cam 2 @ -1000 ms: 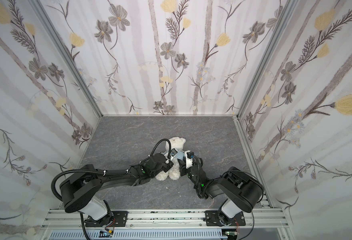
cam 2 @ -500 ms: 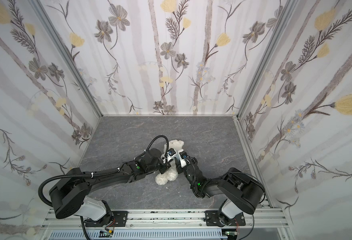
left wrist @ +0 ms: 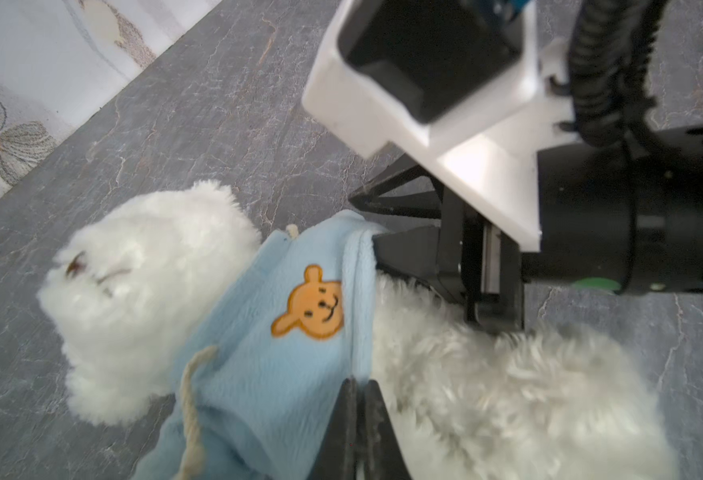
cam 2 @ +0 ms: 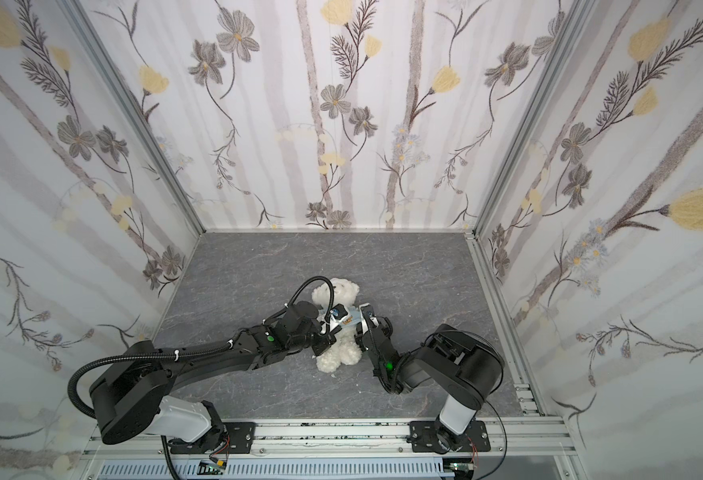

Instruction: Dress the teddy bear

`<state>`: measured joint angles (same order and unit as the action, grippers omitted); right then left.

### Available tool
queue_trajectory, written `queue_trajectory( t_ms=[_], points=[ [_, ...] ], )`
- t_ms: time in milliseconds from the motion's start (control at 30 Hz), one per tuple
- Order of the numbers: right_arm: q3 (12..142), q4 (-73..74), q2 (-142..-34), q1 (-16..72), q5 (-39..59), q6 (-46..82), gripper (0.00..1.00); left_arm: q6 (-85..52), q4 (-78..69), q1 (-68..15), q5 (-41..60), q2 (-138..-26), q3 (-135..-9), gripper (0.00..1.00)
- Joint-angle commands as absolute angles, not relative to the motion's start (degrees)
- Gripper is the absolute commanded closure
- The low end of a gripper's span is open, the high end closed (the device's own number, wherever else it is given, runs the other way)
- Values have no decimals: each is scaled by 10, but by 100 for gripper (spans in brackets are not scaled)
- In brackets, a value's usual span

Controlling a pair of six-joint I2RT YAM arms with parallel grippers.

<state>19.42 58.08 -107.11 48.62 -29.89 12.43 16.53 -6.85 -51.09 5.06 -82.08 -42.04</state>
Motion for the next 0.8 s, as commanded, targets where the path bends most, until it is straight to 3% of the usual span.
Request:
queue_trajectory(
  t_ms=[0,100,300,367,467,633,767],
  points=[
    [187,553,-1087,484,-317,168,64,160,-50,-509,59,-815,-415,100],
    [183,562,-1092,484,-306,166,63,158,-52,-508,55,-818,-413,100],
    [147,663,-1043,483,-233,112,78,174,-80,-516,32,-801,-428,100],
    [139,678,-1019,482,-213,106,81,196,-94,-524,31,-790,-431,80],
    [136,680,-993,481,-194,110,88,228,-132,-539,15,-780,-424,59],
    [134,690,-963,481,-165,123,100,292,-146,-546,1,-826,-442,40],
    [135,685,-943,478,-152,143,100,316,-156,-546,-43,-866,-467,28]
  ],
)
